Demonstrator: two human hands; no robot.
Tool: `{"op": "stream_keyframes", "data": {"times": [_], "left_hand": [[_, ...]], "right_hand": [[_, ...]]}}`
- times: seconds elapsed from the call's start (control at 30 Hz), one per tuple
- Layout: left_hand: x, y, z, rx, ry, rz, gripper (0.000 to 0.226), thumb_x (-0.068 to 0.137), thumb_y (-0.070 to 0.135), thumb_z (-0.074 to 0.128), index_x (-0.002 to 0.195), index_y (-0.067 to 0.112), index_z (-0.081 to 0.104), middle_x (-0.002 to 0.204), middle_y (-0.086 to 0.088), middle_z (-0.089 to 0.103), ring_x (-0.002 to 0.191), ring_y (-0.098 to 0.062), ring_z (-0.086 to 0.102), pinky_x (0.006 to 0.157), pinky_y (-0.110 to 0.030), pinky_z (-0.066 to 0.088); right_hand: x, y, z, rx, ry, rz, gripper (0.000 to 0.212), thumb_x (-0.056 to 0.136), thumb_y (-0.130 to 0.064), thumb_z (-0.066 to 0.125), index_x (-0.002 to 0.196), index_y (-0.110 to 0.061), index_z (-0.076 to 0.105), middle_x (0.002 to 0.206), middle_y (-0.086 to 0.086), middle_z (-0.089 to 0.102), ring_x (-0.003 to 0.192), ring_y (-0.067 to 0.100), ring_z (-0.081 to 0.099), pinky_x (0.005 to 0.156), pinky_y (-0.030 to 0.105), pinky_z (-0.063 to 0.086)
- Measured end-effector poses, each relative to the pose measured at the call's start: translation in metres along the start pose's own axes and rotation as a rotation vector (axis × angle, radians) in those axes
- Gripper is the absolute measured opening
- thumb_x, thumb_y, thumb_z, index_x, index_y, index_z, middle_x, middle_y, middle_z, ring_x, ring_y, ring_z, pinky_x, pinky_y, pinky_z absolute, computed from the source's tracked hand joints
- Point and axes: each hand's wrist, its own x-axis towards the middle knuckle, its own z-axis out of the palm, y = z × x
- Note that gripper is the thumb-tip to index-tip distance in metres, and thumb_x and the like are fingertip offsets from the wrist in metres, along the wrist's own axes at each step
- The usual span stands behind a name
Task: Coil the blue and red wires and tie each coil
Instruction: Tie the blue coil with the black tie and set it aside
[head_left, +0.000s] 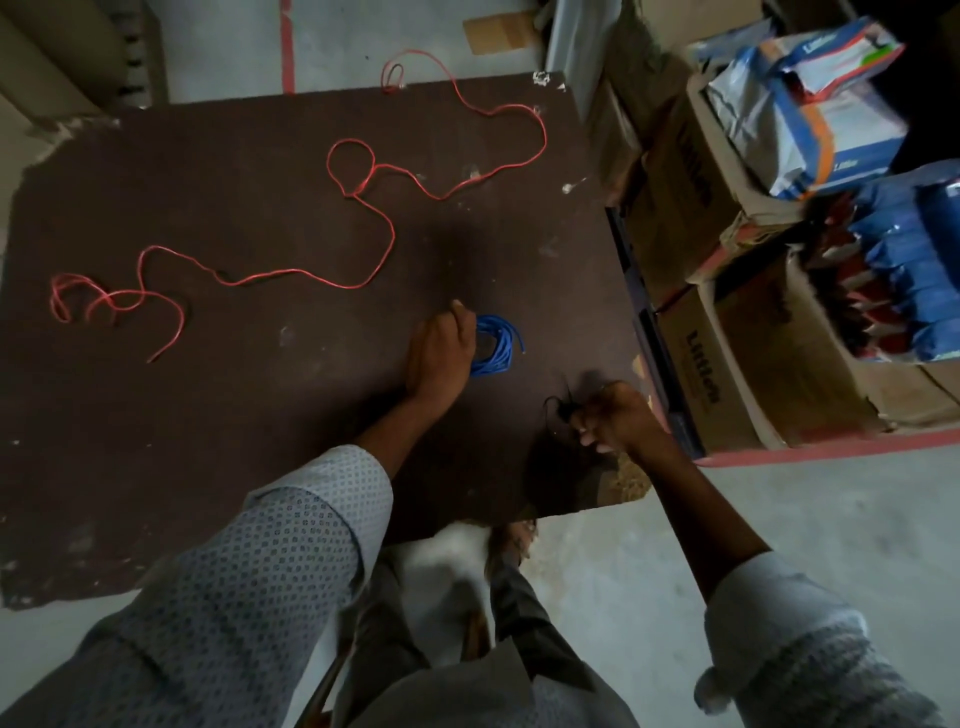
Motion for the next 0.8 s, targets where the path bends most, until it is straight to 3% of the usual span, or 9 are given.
{"op": "stream_keyframes", "data": {"times": [0.1, 0.2, 0.27, 0.33, 0.47, 0.57, 0.7, 0.8], "left_hand": [[0.0, -0.002, 0.001, 0.007, 0.099, -0.024, 0.074, 0.098, 0.045, 0.019, 0.073, -0.007, 0.065, 0.075, -0.027, 0.068, 0.075, -0.041, 0.066, 0.068, -0.046, 0.048], [0.001, -0.004, -0.009, 0.018, 0.082, -0.041, 0.063, 0.105, 0.035, 0.029, 0.072, -0.006, 0.064, 0.074, -0.026, 0.068, 0.075, -0.042, 0.066, 0.066, -0.045, 0.046], [0.001, -0.006, -0.017, -0.003, 0.08, -0.027, 0.072, 0.1, 0.045, 0.019, 0.07, -0.005, 0.062, 0.071, -0.024, 0.067, 0.071, -0.04, 0.065, 0.065, -0.048, 0.048], [0.001, -0.006, -0.027, -0.023, 0.095, -0.024, 0.079, 0.093, 0.051, 0.012, 0.07, -0.005, 0.063, 0.07, -0.025, 0.067, 0.069, -0.04, 0.064, 0.064, -0.05, 0.049], [0.004, -0.005, -0.049, 0.026, 0.206, -0.006, 0.067, 0.099, 0.038, 0.026, 0.07, -0.01, 0.064, 0.074, -0.032, 0.067, 0.071, -0.048, 0.065, 0.062, -0.048, 0.047], [0.006, -0.008, -0.063, 0.04, 0.276, 0.013, 0.067, 0.098, 0.037, 0.026, 0.065, -0.009, 0.061, 0.067, -0.032, 0.065, 0.062, -0.048, 0.064, 0.054, -0.046, 0.048], [0.007, -0.009, -0.084, 0.051, 0.339, 0.058, 0.06, 0.097, 0.033, 0.029, 0.063, -0.007, 0.059, 0.061, -0.03, 0.062, 0.054, -0.046, 0.062, 0.048, -0.042, 0.045], [0.01, -0.012, -0.095, 0.073, 0.365, 0.051, 0.057, 0.099, 0.028, 0.034, 0.061, -0.007, 0.059, 0.06, -0.03, 0.062, 0.054, -0.046, 0.061, 0.046, -0.042, 0.045]], "right_hand": [[-0.008, -0.008, -0.011, 0.155, -0.017, -0.002, 0.019, 0.094, 0.001, 0.061, 0.078, -0.008, 0.061, 0.104, 0.035, 0.069, 0.06, 0.024, 0.063, 0.058, 0.032, 0.055], [-0.013, -0.023, -0.02, 0.259, -0.038, -0.035, 0.011, 0.093, -0.001, 0.066, 0.09, -0.009, 0.073, 0.097, 0.019, 0.075, 0.072, 0.022, 0.07, 0.063, 0.027, 0.06], [-0.02, -0.037, -0.024, 0.319, -0.03, -0.11, 0.012, 0.093, -0.005, 0.066, 0.099, -0.009, 0.076, 0.09, 0.011, 0.076, 0.08, 0.024, 0.072, 0.069, 0.028, 0.061], [-0.032, -0.056, -0.027, 0.367, -0.039, -0.176, 0.014, 0.096, -0.007, 0.063, 0.102, -0.007, 0.075, 0.086, 0.011, 0.075, 0.08, 0.022, 0.073, 0.072, 0.031, 0.063], [-0.048, -0.092, -0.03, 0.362, -0.033, -0.262, 0.017, 0.097, 0.001, 0.058, 0.106, -0.005, 0.071, 0.089, 0.013, 0.072, 0.08, 0.021, 0.07, 0.07, 0.028, 0.062], [-0.052, -0.108, -0.029, 0.339, -0.016, -0.29, 0.019, 0.095, 0.005, 0.059, 0.105, -0.003, 0.072, 0.087, 0.012, 0.072, 0.078, 0.02, 0.069, 0.072, 0.028, 0.061], [-0.059, -0.122, -0.026, 0.398, 0.023, -0.31, 0.017, 0.094, 0.008, 0.058, 0.105, 0.003, 0.07, 0.079, 0.013, 0.068, 0.07, 0.019, 0.066, 0.063, 0.022, 0.06], [-0.068, -0.135, -0.026, 0.378, 0.012, -0.362, 0.015, 0.097, -0.001, 0.059, 0.108, -0.002, 0.068, 0.08, 0.01, 0.068, 0.064, 0.013, 0.066, 0.051, 0.022, 0.056]]}}
